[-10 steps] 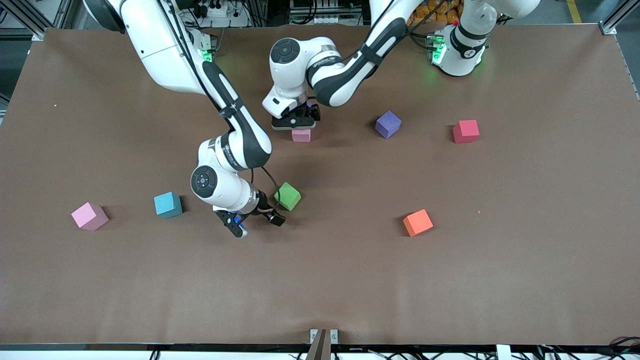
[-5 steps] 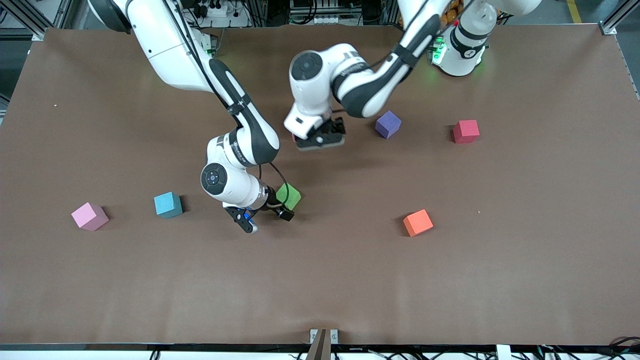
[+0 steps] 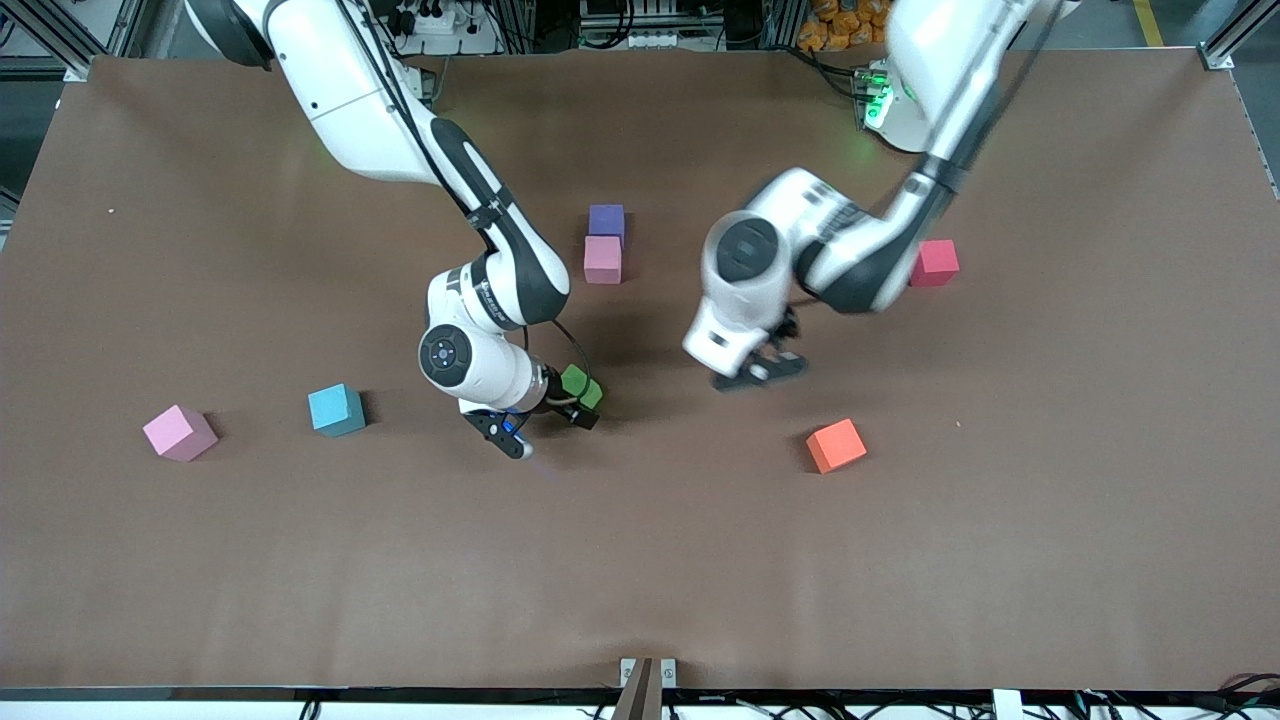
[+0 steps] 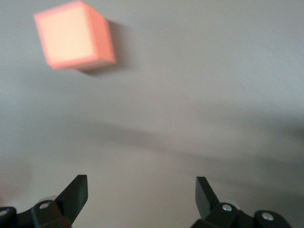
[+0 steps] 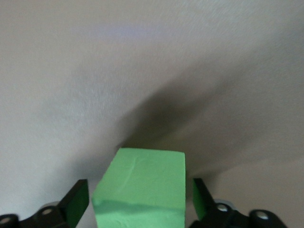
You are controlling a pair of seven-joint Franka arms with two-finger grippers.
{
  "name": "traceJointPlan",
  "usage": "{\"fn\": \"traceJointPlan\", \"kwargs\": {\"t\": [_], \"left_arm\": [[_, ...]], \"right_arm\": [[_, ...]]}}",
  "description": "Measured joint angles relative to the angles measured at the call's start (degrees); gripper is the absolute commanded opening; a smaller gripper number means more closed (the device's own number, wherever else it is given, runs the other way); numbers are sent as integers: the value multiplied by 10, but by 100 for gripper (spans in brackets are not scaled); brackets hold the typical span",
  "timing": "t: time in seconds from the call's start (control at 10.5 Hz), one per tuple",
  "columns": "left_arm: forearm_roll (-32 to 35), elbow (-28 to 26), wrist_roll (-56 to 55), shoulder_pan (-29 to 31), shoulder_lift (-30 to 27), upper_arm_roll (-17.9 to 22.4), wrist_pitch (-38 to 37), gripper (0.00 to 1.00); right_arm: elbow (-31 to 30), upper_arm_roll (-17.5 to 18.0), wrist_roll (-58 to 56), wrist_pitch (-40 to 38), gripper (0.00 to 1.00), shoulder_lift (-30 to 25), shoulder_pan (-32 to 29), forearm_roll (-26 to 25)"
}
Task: Arrange blocks into number 1
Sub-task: 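Lift the green cube with the right gripper while the left gripper grasps orange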
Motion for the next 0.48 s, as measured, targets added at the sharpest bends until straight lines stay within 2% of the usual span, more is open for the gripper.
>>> {"fn": "traceJointPlan", "kwargs": {"t": [0.29,0.48], "left_arm": [[0,0,9,92,0,-1,26,100],[-1,0,-25,106,11,-1,50,100]], "right_arm": [[0,4,-17,-4,44,0,12,0],[1,4,-18,-8,48,0,17,0]]}}
